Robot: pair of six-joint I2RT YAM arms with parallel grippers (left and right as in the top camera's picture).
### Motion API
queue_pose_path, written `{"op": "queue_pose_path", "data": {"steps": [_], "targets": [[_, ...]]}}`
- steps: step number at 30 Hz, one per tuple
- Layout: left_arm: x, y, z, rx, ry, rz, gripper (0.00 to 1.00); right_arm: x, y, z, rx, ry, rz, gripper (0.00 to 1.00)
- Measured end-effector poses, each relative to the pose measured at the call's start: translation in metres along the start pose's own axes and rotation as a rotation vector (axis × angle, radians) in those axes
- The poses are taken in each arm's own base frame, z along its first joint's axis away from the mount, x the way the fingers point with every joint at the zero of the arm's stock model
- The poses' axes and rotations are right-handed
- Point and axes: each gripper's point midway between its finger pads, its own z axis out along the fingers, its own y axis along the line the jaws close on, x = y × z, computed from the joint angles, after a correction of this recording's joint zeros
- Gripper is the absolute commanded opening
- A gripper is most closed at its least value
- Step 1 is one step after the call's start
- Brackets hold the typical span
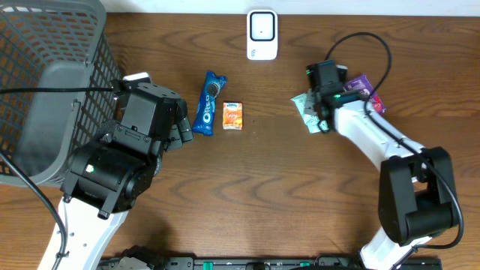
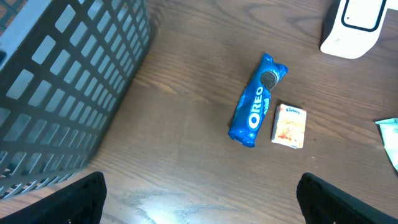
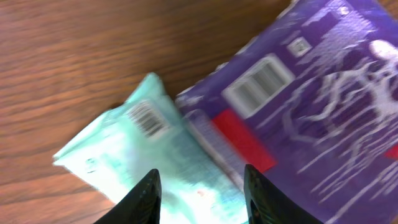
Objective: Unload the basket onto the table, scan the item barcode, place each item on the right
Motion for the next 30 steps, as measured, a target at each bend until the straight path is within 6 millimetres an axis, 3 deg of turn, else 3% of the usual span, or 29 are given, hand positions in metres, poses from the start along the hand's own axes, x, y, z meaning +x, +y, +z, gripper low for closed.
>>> {"op": "queue_pose_path", "data": {"steps": [4, 10, 15, 22, 30], "targets": [[0.0, 0.0, 0.0, 0.0, 0.0, 0.0, 0.98, -0.008, -0.013, 0.005, -0.012, 0.002, 0.018, 0.36], [0.0, 0.0, 0.0, 0.0, 0.0, 0.0, 0.98, -0.012, -0.007, 0.006, -0.06, -0.007, 0.016, 0.35], [0.0, 0.0, 0.0, 0.0, 0.0, 0.0, 0.98, -0.009, 0.003, 0.007, -0.109, 0.013, 0.004, 0.01], [0.0, 0.0, 0.0, 0.0, 0.0, 0.0, 0.98, 0.015, 0.005, 0.035, -0.096, 0.087, -0.035, 0.01], [0.0, 0.0, 0.0, 0.0, 0.0, 0.0, 0.98, 0.005, -0.006, 0.045, -0.034, 0.039, -0.029, 0.01]]}}
